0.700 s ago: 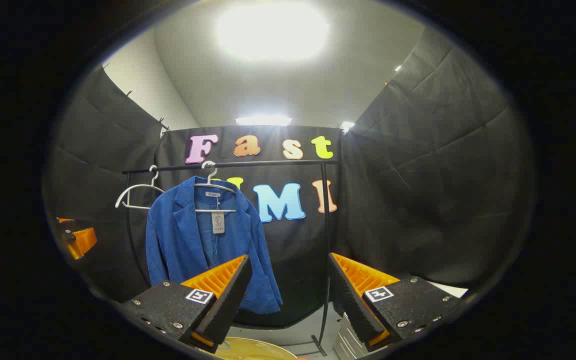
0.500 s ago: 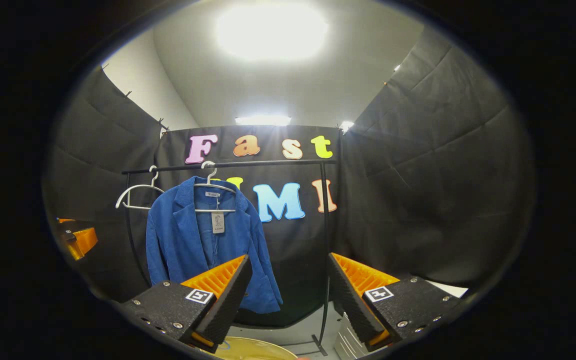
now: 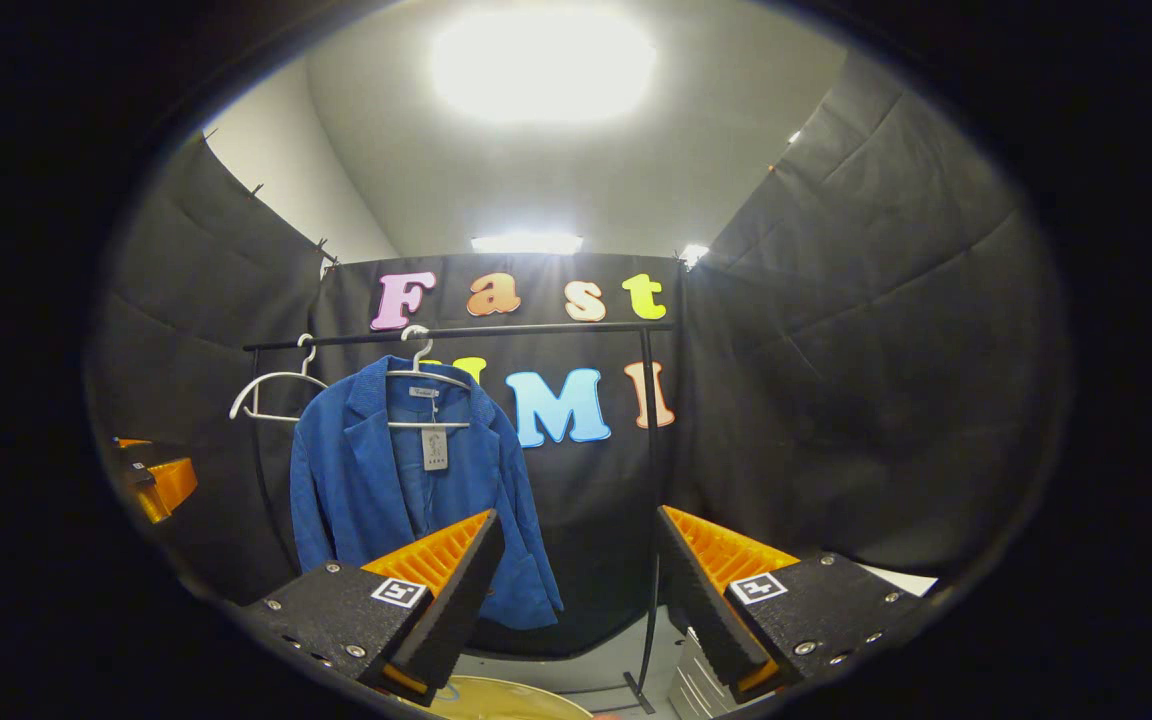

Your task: Grasp the clothes on the hanger with both hands and then place them into the laundry hamper below.

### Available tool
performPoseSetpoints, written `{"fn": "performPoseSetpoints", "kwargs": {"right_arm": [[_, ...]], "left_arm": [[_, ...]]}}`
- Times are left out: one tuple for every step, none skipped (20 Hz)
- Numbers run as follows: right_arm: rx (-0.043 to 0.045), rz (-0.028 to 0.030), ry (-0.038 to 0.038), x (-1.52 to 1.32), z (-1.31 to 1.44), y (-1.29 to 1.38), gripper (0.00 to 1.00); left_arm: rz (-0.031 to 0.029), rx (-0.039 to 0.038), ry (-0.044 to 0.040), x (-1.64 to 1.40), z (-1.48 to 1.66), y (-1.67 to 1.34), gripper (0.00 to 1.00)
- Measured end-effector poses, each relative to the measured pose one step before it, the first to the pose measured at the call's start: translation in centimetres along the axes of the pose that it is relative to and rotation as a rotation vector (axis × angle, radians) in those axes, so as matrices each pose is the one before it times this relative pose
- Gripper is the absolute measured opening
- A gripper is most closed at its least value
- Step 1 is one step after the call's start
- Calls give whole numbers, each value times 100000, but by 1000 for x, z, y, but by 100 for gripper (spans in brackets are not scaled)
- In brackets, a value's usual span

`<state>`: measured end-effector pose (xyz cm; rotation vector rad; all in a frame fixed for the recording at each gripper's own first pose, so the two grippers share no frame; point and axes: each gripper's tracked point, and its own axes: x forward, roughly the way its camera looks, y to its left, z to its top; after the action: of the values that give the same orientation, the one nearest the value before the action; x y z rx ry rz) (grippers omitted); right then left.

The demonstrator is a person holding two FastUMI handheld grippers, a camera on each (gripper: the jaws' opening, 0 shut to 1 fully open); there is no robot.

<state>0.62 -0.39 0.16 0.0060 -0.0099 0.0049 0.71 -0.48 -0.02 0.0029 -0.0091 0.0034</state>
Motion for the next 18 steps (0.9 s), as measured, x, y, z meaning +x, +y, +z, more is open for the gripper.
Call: {"fn": "performPoseSetpoints", "kwargs": {"right_arm": [[78, 94, -14, 248, 39, -48, 92], [121, -34, -50, 296, 70, -42, 92], [60, 37, -26, 299, 45, -25, 92], [3, 5, -116, 309, 45, -86, 92], [103, 271, -275, 393, 235, -38, 92], [165, 291, -305, 474, 181, 22, 92], [260, 416, -224, 575, 219, 19, 92], [283, 635, -397, 606, 278, 21, 92], [257, 526, -651, 715, 351, 71, 94], [180, 583, -965, 732, 395, 8, 94], [66, 704, -997, 796, 457, 44, 94], [72, 725, -1056, 859, 369, 15, 94], [174, 797, -870, 813, 375, 52, 94], [287, 856, -812, 830, 300, 119, 92], [325, 759, -767, 859, 335, 51, 94], [410, 732, -877, 836, 296, -9, 94], [506, 726, -617, 868, 224, 35, 94], [559, 1041, -356, 820, 145, 132, 94]], "left_arm": [[37, 122, -198, 196, 66, -85, 100], [-5, 190, -89, 160, 97, -232, 100], [125, 150, 17, 240, 9, -85, 100], [22, 10, 122, 367, 31, -147, 100], [-104, -123, 365, 393, -50, -317, 100], [-96, -211, 285, 404, 40, -249, 100], [-42, -126, 256, 405, 209, -340, 100], [-65, 171, 132, 489, 220, -314, 100], [279, 353, -267, 540, 374, -414, 100], [463, 97, -508, 616, 442, -220, 100], [198, -235, -568, 540, 365, -271, 100], [126, -387, -297, 639, 389, -392, 100], [207, -390, -293, 656, 332, -437, 100], [392, -351, -403, 615, 436, -357, 100], [152, -386, -880, 623, 499, -394, 100], [196, -241, -848, 625, 440, -386, 100], [56, -15, -838, 630, 501, -486, 100], [34, 19, -560, 487, 164, -215, 100]]}}
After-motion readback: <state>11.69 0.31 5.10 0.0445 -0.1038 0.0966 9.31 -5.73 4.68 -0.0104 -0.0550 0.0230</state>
